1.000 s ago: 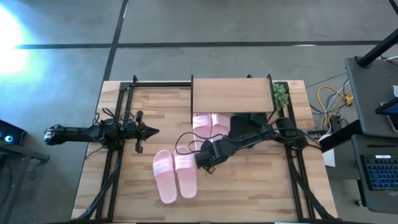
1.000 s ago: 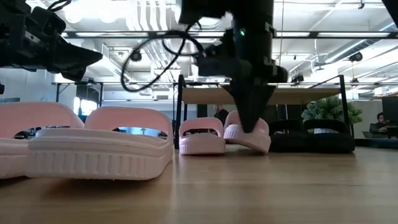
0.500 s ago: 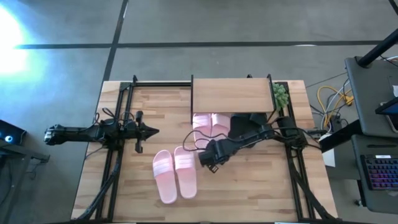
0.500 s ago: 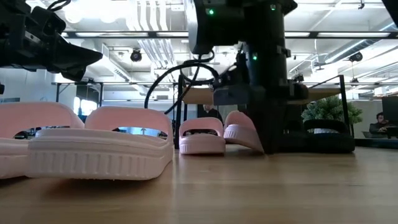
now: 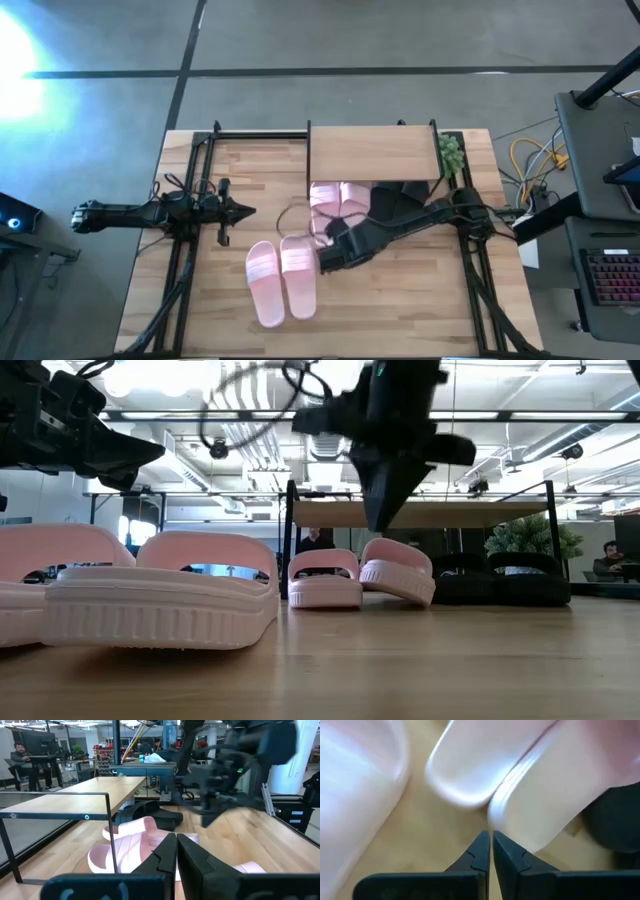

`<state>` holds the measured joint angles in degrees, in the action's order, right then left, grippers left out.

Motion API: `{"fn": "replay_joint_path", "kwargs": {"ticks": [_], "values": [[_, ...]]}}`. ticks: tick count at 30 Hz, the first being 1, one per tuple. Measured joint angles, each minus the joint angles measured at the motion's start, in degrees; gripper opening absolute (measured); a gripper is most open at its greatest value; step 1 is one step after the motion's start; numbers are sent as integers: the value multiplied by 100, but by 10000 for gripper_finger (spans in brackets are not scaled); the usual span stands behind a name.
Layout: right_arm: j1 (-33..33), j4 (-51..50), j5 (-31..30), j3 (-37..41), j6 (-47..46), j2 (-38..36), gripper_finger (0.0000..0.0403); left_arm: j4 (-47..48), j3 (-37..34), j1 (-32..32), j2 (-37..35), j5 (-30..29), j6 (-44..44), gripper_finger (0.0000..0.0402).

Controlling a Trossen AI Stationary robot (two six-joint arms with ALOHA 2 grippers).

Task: Pick and place slides into the shelf
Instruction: Put the pink slipper under the shelf, then put the pink slipper on the shelf

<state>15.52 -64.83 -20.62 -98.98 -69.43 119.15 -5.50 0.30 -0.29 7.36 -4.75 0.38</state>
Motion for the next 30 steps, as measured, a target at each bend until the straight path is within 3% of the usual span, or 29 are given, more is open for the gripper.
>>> {"fn": "replay_joint_path", "kwargs": {"ticks": [9, 18, 26, 30], "values": [[-550, 596, 346, 480, -27, 52, 13, 1, 0, 0, -1, 0, 0, 0], [-586, 546, 834, 1049, 87, 33, 13, -9, 0, 0, 2, -2, 0, 0], [-350, 547, 286, 523, 90, -269, 13, -4, 0, 0, 9, -2, 0, 0], [-275, 990, 665, 51, 957, -289, 13, -2, 0, 0, 8, -2, 0, 0]]}}
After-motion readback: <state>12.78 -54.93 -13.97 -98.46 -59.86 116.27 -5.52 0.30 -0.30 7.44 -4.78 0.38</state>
